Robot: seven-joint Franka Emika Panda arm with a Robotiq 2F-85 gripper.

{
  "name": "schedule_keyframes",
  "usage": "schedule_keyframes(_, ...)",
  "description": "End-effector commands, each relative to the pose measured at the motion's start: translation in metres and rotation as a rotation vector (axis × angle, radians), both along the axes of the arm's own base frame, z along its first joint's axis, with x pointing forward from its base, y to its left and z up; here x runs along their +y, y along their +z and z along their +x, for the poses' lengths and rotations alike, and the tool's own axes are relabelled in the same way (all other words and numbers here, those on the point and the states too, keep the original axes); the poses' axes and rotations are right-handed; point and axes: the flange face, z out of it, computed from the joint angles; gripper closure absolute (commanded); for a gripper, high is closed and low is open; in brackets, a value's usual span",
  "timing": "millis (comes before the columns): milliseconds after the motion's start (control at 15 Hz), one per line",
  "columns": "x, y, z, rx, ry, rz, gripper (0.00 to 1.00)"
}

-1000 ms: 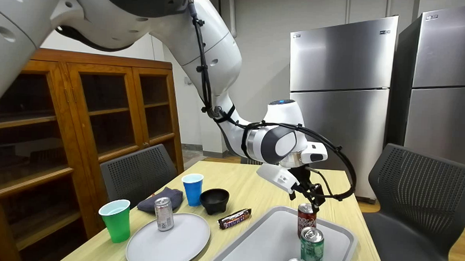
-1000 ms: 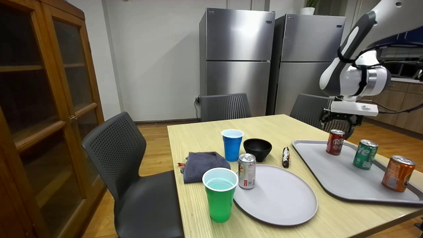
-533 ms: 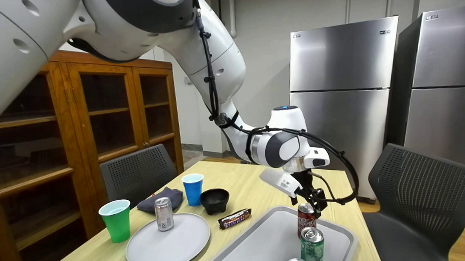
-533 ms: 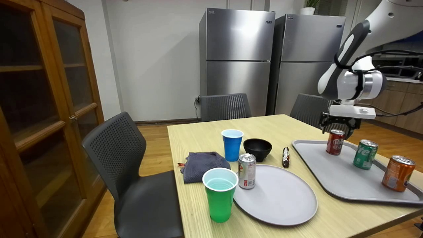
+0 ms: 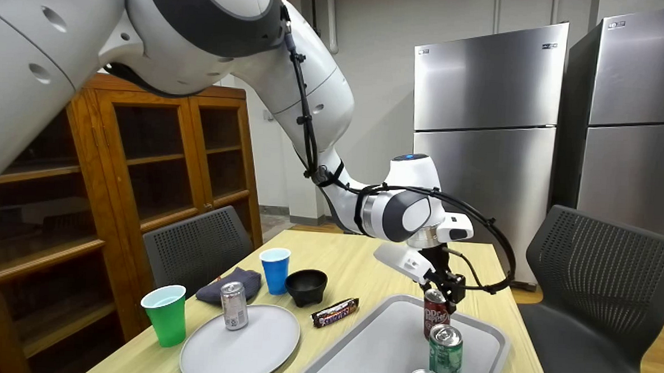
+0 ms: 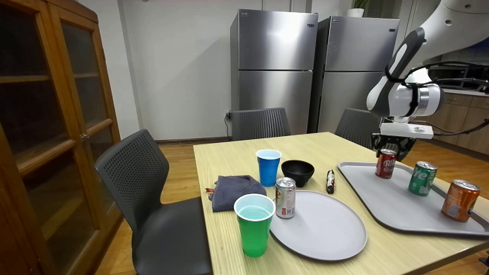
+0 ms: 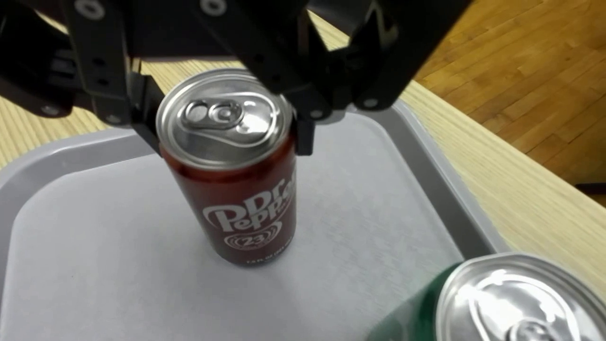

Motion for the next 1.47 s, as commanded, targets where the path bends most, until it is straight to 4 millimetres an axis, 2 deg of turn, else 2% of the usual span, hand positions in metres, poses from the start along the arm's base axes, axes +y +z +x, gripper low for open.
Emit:
schedule_keyframes(0,-0.003,0.011,0.005,0.002,0.001,-0.004,0.62)
schedule_keyframes(333,0.011,0.032,0.006,-0.042,0.029,-0.007,0.62)
schedule_keyframes(600,0.034,0.049,0.007,-0.065,0.066,-0.007,0.62)
schedule_keyframes(1000,0.088,0.067,-0.004,-0.071,0.164,-0.011,0.62)
schedule_keyframes(1400,0.154,0.076,-0.028,-0.065,0.288,-0.014,0.62)
